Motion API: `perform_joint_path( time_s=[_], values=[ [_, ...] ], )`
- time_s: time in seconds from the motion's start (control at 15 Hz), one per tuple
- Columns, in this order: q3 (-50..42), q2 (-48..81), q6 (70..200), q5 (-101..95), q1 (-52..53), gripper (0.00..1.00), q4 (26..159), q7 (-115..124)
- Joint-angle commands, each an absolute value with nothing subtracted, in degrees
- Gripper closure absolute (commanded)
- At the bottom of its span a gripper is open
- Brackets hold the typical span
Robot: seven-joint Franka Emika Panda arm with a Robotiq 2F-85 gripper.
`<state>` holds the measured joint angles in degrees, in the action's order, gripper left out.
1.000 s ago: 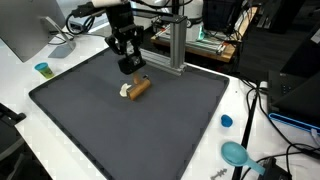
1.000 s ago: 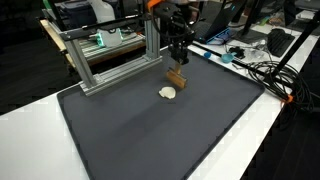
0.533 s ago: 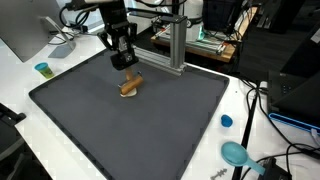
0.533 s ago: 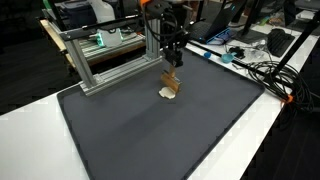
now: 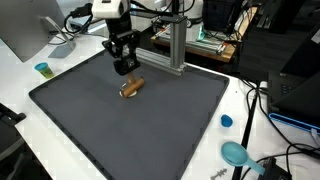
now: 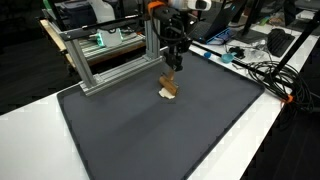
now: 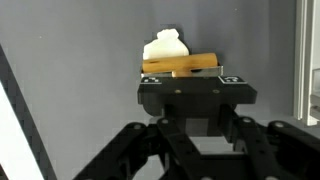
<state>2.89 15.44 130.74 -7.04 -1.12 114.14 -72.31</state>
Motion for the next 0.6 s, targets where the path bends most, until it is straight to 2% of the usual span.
perform_joint_path(
  time_s=[0.0, 0.53],
  values=[
    [1.4, 19.7, 128.4, -13.6, -0.1, 0.79, 110.1, -67.4],
    [1.6, 21.9, 125.6, -20.1, 1.0, 0.79, 108.9, -61.8]
  ],
)
